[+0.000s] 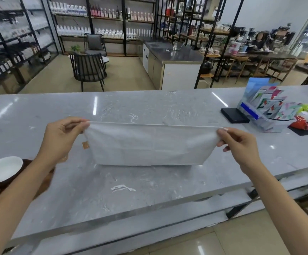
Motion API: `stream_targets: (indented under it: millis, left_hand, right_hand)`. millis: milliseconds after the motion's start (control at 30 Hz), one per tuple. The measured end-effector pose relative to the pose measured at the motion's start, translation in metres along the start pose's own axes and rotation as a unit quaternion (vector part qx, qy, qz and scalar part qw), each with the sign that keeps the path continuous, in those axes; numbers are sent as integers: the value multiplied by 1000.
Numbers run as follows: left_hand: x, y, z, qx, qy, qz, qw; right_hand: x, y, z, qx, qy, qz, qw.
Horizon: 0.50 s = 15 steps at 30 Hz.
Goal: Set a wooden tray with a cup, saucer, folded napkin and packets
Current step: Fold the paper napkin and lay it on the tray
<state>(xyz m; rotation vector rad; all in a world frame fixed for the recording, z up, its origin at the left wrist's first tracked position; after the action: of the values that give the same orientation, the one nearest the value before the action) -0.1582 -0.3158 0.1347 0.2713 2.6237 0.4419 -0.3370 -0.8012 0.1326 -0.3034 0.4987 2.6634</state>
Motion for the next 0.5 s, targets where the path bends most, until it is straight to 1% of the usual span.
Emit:
stream_targets:
  millis: [67,200,300,333,400,467,500]
  left_hand:
    - [-21,7,-18,12,-27,-30,999]
    - [-54,19,-56,34,-82,-76,993]
    - [-71,38,-84,62,-115,-122,984]
    - [-77,44,-87,70,-118,-139,981]
    - [-88,47,-80,64,-92,-154,982]
    - [-93,41,-64,32,-56,-130,989]
    - [-94,39,-58,16,-50,-116,992]
  right_hand:
    - [-15,4,22,11,28,-35,999]
    - [-40,10,54,35,59,-57,996]
    - [-55,24,84,18,103,-111,988]
    - [-58,26,92,12,120,-117,986]
    - [-69,17,98,30,115,-87,989]
    - [-79,4,92,58,75,-48,994]
    - [-83,1,90,62,64,-43,995]
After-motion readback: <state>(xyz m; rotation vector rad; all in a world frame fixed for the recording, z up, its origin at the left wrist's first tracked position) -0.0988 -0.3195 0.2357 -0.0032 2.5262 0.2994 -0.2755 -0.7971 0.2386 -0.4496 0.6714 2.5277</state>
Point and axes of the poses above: each hand's wrist, its own x-axis away from the middle knuckle, its own y-axis out of the back of the hand, z = x × y, the point moved 6 cm from there along -x, towards the middle knuckle, and after that the axes turned 8 degrees about z, right-handed, at the moved point
